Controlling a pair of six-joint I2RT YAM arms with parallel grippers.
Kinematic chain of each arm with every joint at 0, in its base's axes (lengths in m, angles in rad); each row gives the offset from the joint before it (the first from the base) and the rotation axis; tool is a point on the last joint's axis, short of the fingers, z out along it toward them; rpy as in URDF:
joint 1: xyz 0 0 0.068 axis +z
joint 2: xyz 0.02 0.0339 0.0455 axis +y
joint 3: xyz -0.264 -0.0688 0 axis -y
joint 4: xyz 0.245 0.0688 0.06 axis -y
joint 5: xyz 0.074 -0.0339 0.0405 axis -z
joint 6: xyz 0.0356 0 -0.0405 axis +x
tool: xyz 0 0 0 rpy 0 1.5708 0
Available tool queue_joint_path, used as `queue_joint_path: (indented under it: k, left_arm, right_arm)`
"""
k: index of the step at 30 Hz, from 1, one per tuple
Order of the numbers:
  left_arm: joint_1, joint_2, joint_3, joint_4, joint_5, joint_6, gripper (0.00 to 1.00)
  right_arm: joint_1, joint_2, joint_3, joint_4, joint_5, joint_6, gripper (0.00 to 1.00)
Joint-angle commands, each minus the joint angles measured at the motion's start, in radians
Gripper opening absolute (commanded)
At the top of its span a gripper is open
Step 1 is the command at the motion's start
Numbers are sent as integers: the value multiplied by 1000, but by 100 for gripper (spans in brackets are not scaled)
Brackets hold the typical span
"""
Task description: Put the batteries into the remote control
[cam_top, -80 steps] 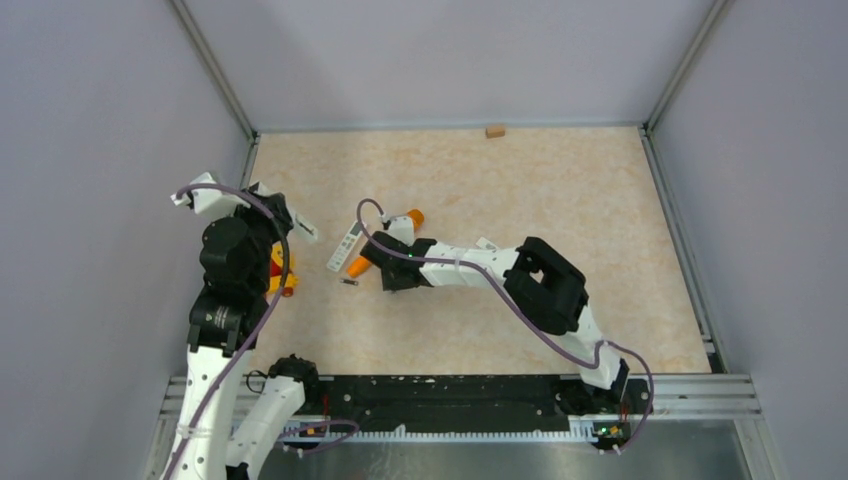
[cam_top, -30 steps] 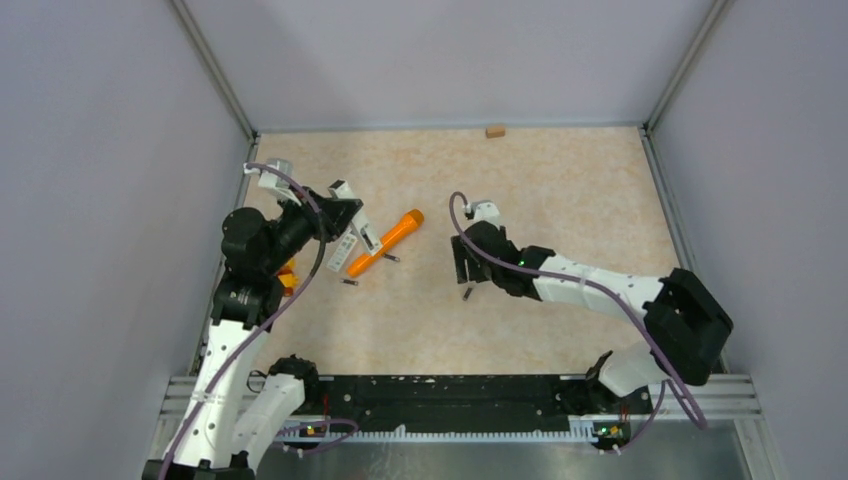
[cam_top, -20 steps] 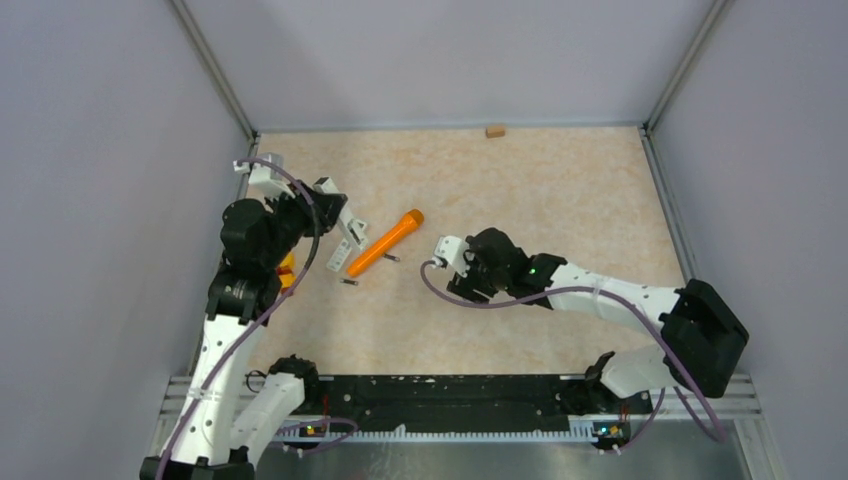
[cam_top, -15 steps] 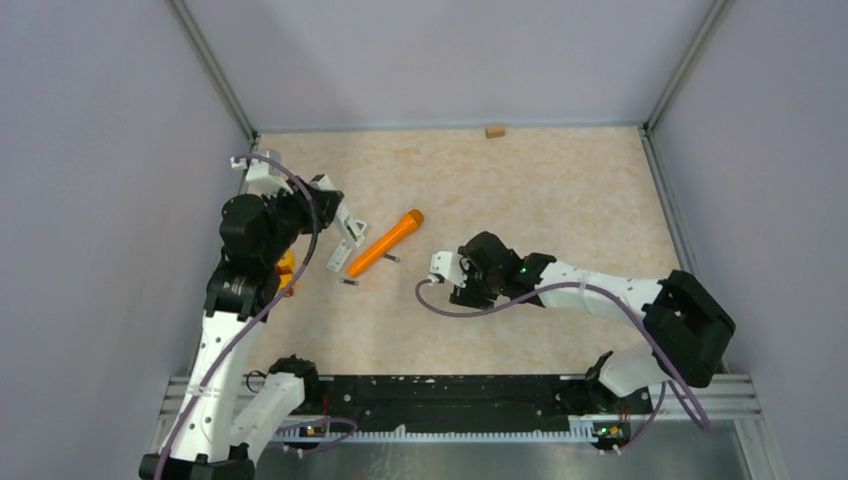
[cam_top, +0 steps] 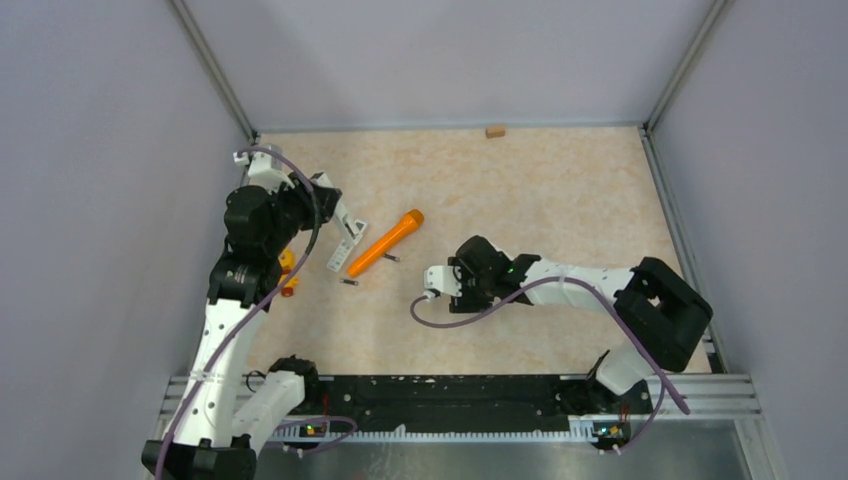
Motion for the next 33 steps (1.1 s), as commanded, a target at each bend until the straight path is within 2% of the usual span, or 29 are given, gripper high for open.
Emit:
queue_joint_path:
  k: [1, 4, 10, 19, 26, 33]
  left_arm:
    - [11, 1, 45, 49, 3, 9, 0]
    - [13, -2, 43, 45, 1, 13, 0]
    - [15, -9, 44, 38, 3, 26, 0]
    - [16, -4, 40, 39, 12, 27, 0]
    - [17, 0, 36, 46, 16, 25, 0]
    - [18, -3, 38, 41, 11, 29, 0]
  right_arm:
    - [-2, 29, 35, 36, -30, -59, 69]
    - [-6, 48, 54, 33, -51, -76, 68]
    - [-33, 101, 139, -74, -201, -101, 64]
    - [-97, 133, 199, -219, -241, -112, 55]
    - [-102, 148, 199, -163, -270, -108, 52]
    - [-94, 138, 176, -49, -240, -111, 57]
